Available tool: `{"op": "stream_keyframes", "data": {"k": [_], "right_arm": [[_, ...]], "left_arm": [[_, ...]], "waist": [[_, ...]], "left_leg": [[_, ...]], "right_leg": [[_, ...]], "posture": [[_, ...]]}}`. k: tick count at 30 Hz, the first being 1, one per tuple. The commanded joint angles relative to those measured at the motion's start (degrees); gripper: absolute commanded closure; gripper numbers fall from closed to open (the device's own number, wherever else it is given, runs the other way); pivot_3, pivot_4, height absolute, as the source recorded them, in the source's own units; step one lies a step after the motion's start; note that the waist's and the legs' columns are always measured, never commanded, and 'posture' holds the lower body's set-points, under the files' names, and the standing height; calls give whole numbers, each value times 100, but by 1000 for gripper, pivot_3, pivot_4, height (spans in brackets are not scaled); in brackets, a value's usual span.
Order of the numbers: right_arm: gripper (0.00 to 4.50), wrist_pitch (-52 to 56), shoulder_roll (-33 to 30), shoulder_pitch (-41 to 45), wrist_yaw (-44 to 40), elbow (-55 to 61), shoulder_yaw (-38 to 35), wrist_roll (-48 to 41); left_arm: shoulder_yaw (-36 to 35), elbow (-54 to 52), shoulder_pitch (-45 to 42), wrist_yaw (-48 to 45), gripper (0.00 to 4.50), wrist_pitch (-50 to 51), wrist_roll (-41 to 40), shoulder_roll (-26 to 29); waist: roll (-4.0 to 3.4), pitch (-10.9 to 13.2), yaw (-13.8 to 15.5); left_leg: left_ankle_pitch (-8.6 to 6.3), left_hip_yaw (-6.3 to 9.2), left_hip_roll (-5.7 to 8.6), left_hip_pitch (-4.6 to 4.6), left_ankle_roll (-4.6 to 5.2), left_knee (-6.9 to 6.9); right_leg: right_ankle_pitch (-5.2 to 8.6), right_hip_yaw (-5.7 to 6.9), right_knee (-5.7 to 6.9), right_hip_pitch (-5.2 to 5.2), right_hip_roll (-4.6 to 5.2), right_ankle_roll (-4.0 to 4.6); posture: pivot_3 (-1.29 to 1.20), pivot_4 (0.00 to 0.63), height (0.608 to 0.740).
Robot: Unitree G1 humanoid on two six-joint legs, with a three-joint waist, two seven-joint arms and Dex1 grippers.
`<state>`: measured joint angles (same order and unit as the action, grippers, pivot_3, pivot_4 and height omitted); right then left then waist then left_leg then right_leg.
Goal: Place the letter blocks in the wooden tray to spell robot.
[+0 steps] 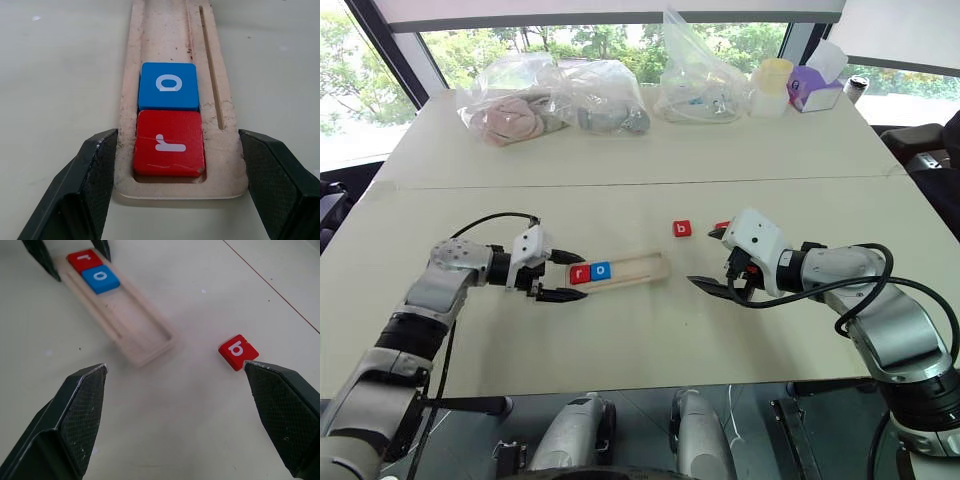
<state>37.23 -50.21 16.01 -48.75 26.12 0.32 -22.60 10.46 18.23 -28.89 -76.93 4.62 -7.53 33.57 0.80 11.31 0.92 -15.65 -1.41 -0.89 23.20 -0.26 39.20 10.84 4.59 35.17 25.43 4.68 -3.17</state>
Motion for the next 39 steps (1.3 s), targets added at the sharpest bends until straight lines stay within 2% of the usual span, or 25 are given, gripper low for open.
{"op": "stream_keyframes", "data": {"k": [1, 7, 13, 21, 23, 24, 31, 39], "right_arm": [[0, -60, 30, 94, 4, 108, -42, 9], [0, -41, 35, 124, 5, 116, -9, -6], [0, -41, 47, 146, 20, 114, 14, -11], [0, -44, 90, 167, 42, 110, 42, 7], [0, -47, 105, 172, 47, 107, 49, 19], [0, -48, 111, 176, 48, 103, 51, 22], [0, -33, 128, 166, 54, 127, 57, 26], [0, -43, 128, 187, 36, 116, 103, 37]], "left_arm": [[317, -612, 281, -70, 1353, 117, 17, -25], [407, -990, 407, 156, 1353, 204, 65, -46], [419, -959, 408, 483, 1353, 154, 169, -114], [484, -972, 373, 478, 1353, 67, 182, -124], [497, -920, 381, 487, 281, -28, 224, -113], [500, -876, 382, 503, 26, -74, 246, -110], [463, -793, 431, 451, 26, -188, 190, -40], [169, -1032, 364, 335, 26, 19, -328, -15]], "waist": [[0, 0, -2], [0, 0, -2], [0, 0, 4], [0, 0, 6], [0, 0, 6], [0, 0, 3], [0, 0, -4], [0, 0, -8]], "left_leg": [[0, 1, 0, 1, 0, 0], [0, 1, 0, 0, 0, 0], [0, 1, 0, 0, 0, 0], [0, 2, 0, 0, 0, 2], [0, 2, 0, 0, 0, 2], [0, 2, 0, 0, 0, 2], [0, 2, 0, 0, 0, 1], [0, 2, -1, 1, 0, 1]], "right_leg": [[3, 0, -1, 0, 0, 3], [11, 0, -1, 0, -1, 1], [12, 0, -1, 0, -1, 0], [12, 0, -1, -1, -1, 0], [12, 0, -1, -1, -1, 1], [12, 0, -1, -1, -1, 1], [12, 0, -1, -1, -1, 1], [12, 0, -1, 1, -2, 1]], "posture": [[0, 150, 740], [0, 150, 740], [0, 150, 740], [0, 150, 740], [0, 150, 740], [0, 150, 740], [0, 150, 740], [0, 150, 740]]}}
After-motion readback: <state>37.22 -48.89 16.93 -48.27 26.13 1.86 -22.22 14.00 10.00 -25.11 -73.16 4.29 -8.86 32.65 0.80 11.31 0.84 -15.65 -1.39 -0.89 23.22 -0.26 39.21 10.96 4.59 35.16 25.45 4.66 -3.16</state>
